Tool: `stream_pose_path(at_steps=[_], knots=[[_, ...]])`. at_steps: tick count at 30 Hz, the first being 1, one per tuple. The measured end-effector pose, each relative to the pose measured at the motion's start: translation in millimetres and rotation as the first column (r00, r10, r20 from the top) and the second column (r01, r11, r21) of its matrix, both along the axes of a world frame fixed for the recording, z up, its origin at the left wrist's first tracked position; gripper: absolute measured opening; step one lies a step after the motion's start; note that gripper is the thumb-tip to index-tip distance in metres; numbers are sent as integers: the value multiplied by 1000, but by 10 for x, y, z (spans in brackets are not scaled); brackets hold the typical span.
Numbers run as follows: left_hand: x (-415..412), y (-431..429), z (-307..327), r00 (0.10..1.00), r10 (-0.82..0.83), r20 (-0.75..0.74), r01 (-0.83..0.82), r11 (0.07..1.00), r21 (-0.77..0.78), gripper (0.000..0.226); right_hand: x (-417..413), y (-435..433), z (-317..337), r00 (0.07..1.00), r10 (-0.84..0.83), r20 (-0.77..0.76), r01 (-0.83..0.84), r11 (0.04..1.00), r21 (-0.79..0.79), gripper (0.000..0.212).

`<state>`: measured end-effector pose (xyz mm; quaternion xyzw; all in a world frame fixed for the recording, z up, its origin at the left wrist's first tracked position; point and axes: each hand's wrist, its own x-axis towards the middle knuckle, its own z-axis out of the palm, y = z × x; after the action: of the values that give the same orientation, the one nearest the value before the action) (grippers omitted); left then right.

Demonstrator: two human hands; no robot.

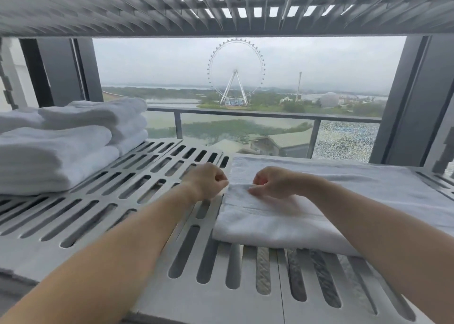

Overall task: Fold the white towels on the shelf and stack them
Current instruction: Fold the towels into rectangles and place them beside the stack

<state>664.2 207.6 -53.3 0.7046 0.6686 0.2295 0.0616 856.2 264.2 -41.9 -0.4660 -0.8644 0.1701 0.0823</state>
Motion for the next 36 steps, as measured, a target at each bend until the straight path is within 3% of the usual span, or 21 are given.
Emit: stream_pose_path(at_steps=[10,16,21,25,30,36], knots=[[-69,20,-153,1000,-22,-6,22,1000,-17,21,-98,24,74,998,28,-55,-32,997,-76,12],[-71,17,-162,999,-20,-40,20,1000,-5,23,-143,72,-13,984,31,-176,-44,996,-71,9],[-61,50,-158,983,-29,181,38,998,-45,37,-126,98,-127,973,49,-225,-57,998,-32,9],[-66,82,-212,999,-20,-26,19,999,-49,30,-99,91,-149,964,87,-252,-86,996,14,11],[-9,92,-196,997,45,-70,-48,998,-44,31,84,75,-201,988,95,-125,-68,976,208,18],[40,75,-187,990,90,-107,-97,993,-68,33,847,121,-249,987,-83,-137,121,946,300,43]])
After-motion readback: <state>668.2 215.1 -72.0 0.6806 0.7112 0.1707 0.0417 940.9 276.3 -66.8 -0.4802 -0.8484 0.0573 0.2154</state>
